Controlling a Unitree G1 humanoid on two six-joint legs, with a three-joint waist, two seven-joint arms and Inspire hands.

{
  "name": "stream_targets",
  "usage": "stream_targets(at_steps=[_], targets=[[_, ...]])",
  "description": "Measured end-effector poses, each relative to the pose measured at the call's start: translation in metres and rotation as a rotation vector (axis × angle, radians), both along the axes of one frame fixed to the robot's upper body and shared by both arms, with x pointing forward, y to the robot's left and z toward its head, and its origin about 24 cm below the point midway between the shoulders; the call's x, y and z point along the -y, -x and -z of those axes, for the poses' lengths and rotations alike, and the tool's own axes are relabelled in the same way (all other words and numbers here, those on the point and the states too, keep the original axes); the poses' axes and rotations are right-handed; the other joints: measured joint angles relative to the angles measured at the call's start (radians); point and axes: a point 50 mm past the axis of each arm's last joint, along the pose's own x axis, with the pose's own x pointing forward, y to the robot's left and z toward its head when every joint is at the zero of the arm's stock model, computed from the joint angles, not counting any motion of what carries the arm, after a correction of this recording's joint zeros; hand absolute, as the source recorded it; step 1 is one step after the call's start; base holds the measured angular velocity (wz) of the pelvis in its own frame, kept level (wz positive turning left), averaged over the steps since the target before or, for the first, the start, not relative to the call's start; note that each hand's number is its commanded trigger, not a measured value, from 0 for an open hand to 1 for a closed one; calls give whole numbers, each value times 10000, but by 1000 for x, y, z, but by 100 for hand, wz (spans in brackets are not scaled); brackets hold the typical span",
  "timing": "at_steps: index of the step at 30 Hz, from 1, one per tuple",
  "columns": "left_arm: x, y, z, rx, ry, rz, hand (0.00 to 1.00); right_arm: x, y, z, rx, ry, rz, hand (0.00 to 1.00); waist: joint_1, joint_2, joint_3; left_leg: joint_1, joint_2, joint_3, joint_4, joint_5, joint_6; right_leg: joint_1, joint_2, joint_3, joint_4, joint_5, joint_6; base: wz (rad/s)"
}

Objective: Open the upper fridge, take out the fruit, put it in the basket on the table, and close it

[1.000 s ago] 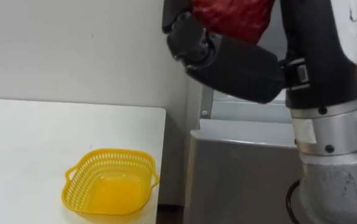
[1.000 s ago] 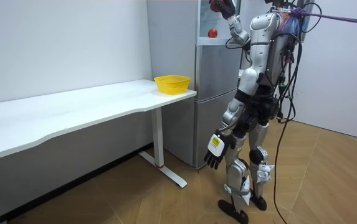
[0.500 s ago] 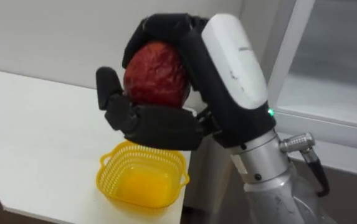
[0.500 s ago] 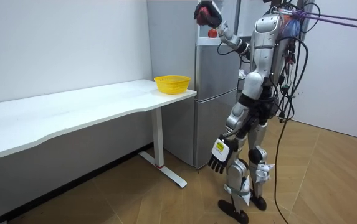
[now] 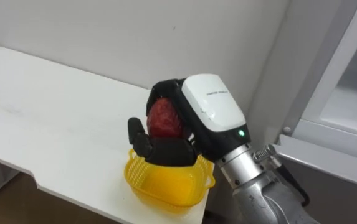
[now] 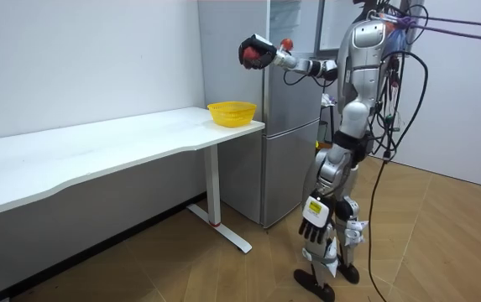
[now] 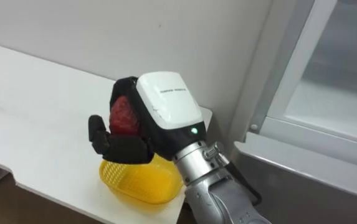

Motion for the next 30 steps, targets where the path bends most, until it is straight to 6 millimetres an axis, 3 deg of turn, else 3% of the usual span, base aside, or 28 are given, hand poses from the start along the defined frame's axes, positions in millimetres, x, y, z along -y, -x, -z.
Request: stream_targets(at_steps=[6,10,19,30], targets=[[-1,1,0,-84,107,-61,0,6,-9,16,-767,514,428,100,185,-51,27,-89,-12,-189,98,0,0,-3,0,16,-4,0,0,8],[-3,0,-1,-83,58,36,0,12,-17,44,-1879,1299,812,100,277,-52,34,-92,-10,-247,100,1,0,52,-51,-274,-2,-4,7,4],[-3,2,-1,-389,165,210,0,27,-25,77,-3272,1910,1569,100,448,-58,59,-255,-17,-239,186,13,15,-52,-105,-476,9,-17,28,0],[-2,-4,-2,-116,194,317,0,33,-28,83,-3427,2039,1858,100,473,-167,78,-465,-37,-231,221,22,24,-185,-80,-490,18,-20,32,1]])
